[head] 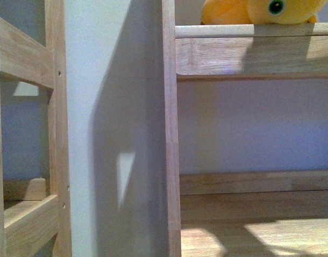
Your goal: Put away toys
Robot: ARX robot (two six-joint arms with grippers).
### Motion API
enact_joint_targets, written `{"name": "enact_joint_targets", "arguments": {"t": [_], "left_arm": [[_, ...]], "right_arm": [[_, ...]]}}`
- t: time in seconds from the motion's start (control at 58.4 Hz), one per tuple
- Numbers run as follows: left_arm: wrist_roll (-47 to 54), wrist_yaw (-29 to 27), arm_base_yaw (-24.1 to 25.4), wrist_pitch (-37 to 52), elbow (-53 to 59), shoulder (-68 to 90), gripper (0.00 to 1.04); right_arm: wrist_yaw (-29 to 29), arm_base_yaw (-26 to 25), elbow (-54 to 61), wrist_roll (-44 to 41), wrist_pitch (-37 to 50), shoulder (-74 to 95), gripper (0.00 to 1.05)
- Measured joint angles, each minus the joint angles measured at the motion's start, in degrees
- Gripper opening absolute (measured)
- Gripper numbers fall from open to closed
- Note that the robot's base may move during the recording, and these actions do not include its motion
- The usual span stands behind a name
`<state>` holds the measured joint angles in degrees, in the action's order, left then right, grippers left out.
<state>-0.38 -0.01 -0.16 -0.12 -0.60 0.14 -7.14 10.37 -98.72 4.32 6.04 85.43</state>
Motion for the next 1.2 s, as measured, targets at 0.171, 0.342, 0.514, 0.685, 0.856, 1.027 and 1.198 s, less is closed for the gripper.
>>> {"name": "enact_joint_targets", "arguments": {"t": [0.171,0.342,0.514,0.685,0.856,1.027,1.198], "left_arm": [[0.00,0.00,0.00,0.00,0.00,0.00,0.98],[0.00,0.00,0.00,0.00,0.00,0.00,0.98],[0.00,0.00,0.00,0.00,0.00,0.00,0.98],[0.00,0.00,0.00,0.00,0.00,0.00,0.98],[0.00,0.00,0.00,0.00,0.00,0.00,0.98],[0.00,0.00,0.00,0.00,0.00,0.00,0.98],[0.00,0.00,0.00,0.00,0.00,0.00,0.98]], "right_arm": [[-2.03,0.74,-8.07,5.25,-2.67,6.86,0.08],[-3.65,2.03,-13.16,8.72,-4.96,10.73,0.08],[-5.27,3.56,-16.06,11.85,-6.08,13.46,0.08],[-6.16,4.98,-16.70,13.88,-6.43,14.45,0.08],[-7.56,5.66,-16.98,14.12,-7.23,14.69,0.08],[-8.46,5.77,-16.98,12.66,-7.21,14.69,0.34],[-9.90,6.03,-16.09,9.11,-4.68,14.43,0.64]]}}
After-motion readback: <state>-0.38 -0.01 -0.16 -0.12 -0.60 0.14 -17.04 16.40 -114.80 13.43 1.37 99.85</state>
